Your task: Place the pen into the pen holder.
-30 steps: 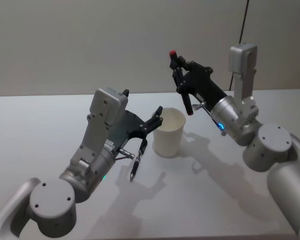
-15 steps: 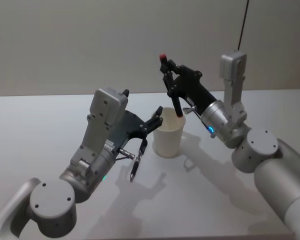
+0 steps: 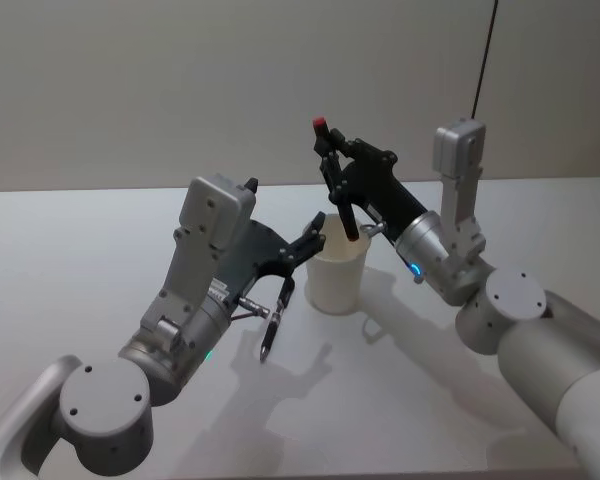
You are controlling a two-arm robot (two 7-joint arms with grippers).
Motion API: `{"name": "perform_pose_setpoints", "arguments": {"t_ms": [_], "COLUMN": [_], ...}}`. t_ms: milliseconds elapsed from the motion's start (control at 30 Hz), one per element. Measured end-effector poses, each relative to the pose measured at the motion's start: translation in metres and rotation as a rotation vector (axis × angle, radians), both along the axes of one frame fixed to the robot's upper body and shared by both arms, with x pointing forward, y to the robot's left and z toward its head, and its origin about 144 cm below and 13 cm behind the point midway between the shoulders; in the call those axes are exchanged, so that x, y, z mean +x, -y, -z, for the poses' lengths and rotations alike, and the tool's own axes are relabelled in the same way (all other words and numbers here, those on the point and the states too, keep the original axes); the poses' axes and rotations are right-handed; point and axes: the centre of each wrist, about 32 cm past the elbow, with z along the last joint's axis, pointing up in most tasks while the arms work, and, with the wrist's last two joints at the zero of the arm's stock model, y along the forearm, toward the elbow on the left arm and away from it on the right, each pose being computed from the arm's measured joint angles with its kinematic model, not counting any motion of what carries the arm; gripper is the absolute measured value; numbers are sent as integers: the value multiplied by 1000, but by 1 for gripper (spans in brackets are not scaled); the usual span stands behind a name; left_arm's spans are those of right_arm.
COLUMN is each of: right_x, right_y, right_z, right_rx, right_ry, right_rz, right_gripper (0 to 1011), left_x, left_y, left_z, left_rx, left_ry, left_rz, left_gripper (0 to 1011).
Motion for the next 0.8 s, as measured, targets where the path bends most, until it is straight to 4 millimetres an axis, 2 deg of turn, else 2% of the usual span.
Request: {"name": "perform_pose_setpoints", "arguments": {"t_ms": [633, 733, 800], "right_x": [-5, -6, -7], "right_y": [7, 8, 9], "right_z": [15, 17, 19], "right_rx": [-10, -12, -14], "right_ry": [18, 19, 19], "right_rz": [-1, -2, -3], "right_gripper": [165, 226, 304], "left_x": [0, 0, 0], "left_y": [0, 0, 0], "left_z": [0, 0, 0], "left_rx": [0, 0, 0], "left_ry": [0, 0, 0], "left_rz": [0, 0, 0], "left_gripper": [1002, 1002, 1002]}}
